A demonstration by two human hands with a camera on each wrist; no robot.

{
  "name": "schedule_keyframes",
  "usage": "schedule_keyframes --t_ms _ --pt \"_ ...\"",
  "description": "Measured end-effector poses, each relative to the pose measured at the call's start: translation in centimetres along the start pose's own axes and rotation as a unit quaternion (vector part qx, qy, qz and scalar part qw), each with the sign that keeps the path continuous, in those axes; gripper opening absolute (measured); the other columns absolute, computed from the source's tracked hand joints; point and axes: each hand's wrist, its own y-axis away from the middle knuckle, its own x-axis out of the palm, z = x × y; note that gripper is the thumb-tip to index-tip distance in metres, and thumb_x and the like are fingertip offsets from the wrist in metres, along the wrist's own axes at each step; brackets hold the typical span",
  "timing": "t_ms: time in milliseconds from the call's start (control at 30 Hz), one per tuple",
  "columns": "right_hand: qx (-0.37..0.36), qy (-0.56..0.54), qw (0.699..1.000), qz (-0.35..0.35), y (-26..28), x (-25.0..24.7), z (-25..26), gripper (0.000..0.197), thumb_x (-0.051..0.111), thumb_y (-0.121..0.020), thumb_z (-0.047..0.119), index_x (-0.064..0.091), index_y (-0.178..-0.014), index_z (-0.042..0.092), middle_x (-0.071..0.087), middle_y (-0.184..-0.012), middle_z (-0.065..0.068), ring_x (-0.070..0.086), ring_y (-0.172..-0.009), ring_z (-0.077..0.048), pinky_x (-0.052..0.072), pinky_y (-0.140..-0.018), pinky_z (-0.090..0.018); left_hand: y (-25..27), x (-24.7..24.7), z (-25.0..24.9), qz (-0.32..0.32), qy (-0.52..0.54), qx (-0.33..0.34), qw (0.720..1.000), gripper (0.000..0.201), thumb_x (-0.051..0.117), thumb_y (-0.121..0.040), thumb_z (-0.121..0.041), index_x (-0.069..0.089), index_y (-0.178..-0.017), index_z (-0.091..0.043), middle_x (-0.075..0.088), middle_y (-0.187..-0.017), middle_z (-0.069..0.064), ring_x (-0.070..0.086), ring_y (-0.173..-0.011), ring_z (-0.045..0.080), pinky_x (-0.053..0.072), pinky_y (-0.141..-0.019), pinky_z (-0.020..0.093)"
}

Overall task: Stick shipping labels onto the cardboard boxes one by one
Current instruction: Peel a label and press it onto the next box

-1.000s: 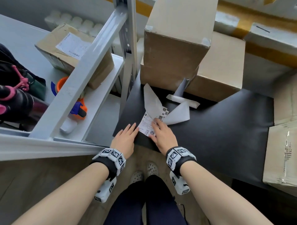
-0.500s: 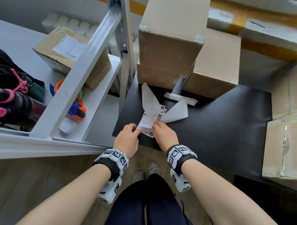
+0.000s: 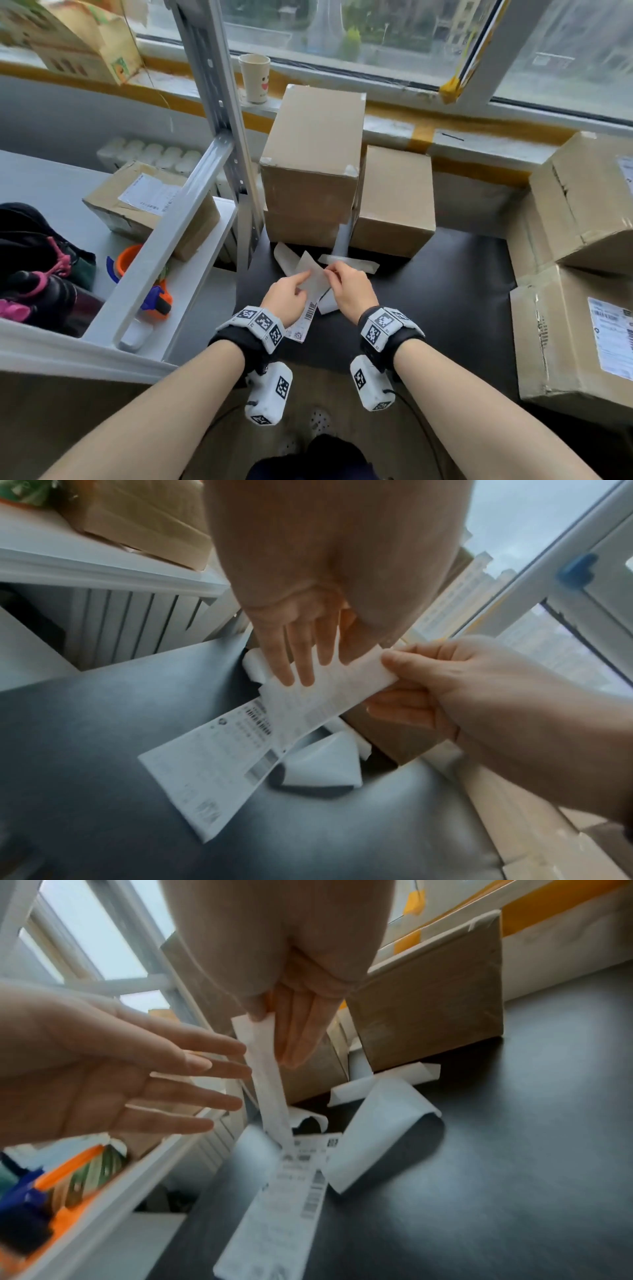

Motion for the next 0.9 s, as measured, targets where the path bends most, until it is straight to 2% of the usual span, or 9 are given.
schedule_keyframes --t_ms 67,100,233,300,467,567,633,800,900 --pt "0.014 -0.064 0.998 -0.012 -0.4 -1.1 0.5 0.021 0.047 -0.097 0.024 0.062 -0.094 0.01 0.065 -0.083 -0.008 0.055 -0.076 -0.019 0.037 -0.067 -0.028 -0.5 -0.5 -1.4 -0.008 0.019 0.009 1.0 0.051 0.041 -0.091 -0.007 0.043 -0.14 -0.021 0.069 -0.107 0.011 0.059 -0.071 0.017 0.047 -0.068 0.024" --pt "0.019 -0.098 0.995 -0.016 -0.6 -1.6 0.8 0.019 0.05 -0.095 0.024 0.063 -0.09 0.012 0.064 -0.079 -0.005 0.056 -0.074 -0.018 0.041 -0.068 -0.028 -0.8 -0.6 -2.0 -0.012 0.022 0.018 1.0 0.051 0.042 -0.091 -0.007 0.044 -0.14 -0.021 0.069 -0.104 0.01 0.057 -0.068 0.015 0.047 -0.066 0.024" --pt "0.036 -0.195 0.98 -0.014 -1.4 -3.3 1.7 0.016 0.056 -0.092 0.019 0.068 -0.087 0.01 0.064 -0.075 -0.005 0.061 -0.072 -0.017 0.051 -0.07 -0.031 -1.1 -1.3 -4.3 -0.015 0.048 0.074 0.996 0.047 0.061 -0.087 -0.015 0.053 -0.134 -0.016 0.067 -0.119 0.002 0.064 -0.105 0.014 0.049 -0.096 0.03" --pt "0.031 -0.217 0.976 -0.022 -1.7 -4.0 2.1 0.017 0.058 -0.091 0.018 0.07 -0.087 0.007 0.064 -0.075 -0.004 0.059 -0.071 -0.013 0.05 -0.066 -0.025 -1.0 -1.7 -5.2 -0.023 0.078 0.099 0.992 0.04 0.068 -0.083 -0.018 0.063 -0.122 -0.017 0.071 -0.108 -0.001 0.066 -0.099 0.012 0.051 -0.094 0.033" --pt "0.065 -0.348 0.935 -0.012 -2.3 -4.7 2.7 0.026 0.056 -0.093 0.022 0.067 -0.072 0.014 0.069 -0.089 -0.016 0.065 -0.084 -0.024 0.055 -0.084 -0.043 -1.2 -2.7 -6.5 -0.051 0.075 0.109 0.99 0.03 0.063 -0.087 -0.02 0.067 -0.117 -0.023 0.072 -0.107 -0.003 0.067 -0.099 0.011 0.051 -0.095 0.036" --pt "0.064 -0.377 0.924 -0.021 -2.1 -5.3 2.9 0.019 0.055 -0.093 0.016 0.067 -0.08 0.009 0.068 -0.091 -0.017 0.067 -0.083 -0.023 0.055 -0.081 -0.037 -1.3 -3.0 -7.2 -0.043 0.08 0.1 0.991 0.033 0.05 -0.094 -0.019 0.061 -0.125 -0.018 0.066 -0.121 0.002 0.059 -0.115 0.015 0.044 -0.104 0.038" --pt "0.063 -0.387 0.92 -0.028 -2.0 -5.7 2.9 0.01 0.057 -0.092 0.014 0.065 -0.091 0.007 0.067 -0.091 -0.012 0.066 -0.08 -0.019 0.055 -0.079 -0.033 -1.5 -3.0 -7.8 -0.054 0.091 0.091 0.99 0.034 0.045 -0.097 -0.015 0.056 -0.127 -0.009 0.062 -0.125 0.009 0.057 -0.116 0.021 0.043 -0.103 0.04" --pt "0.054 -0.367 0.929 -0.018 -1.9 -6.1 2.5 0.02 0.058 -0.091 0.01 0.064 -0.11 0.008 0.066 -0.101 -0.009 0.064 -0.09 -0.016 0.055 -0.079 -0.029 -2.0 -2.9 -8.0 -0.068 0.124 0.035 0.989 0.013 0.048 -0.096 -0.02 0.05 -0.103 -0.009 0.059 -0.103 0.01 0.06 -0.103 0.029 0.048 -0.093 0.048" --pt "0.036 -0.351 0.936 -0.006 -1.6 -6.2 2.3 0.026 0.06 -0.09 0.009 0.063 -0.116 0.007 0.067 -0.11 -0.01 0.063 -0.097 -0.015 0.054 -0.075 -0.022 -2.2 -2.9 -8.1 -0.063 0.173 0.022 0.983 0.006 0.054 -0.093 -0.017 0.054 -0.088 -0.014 0.064 -0.091 0.012 0.065 -0.088 0.026 0.054 -0.086 0.045"
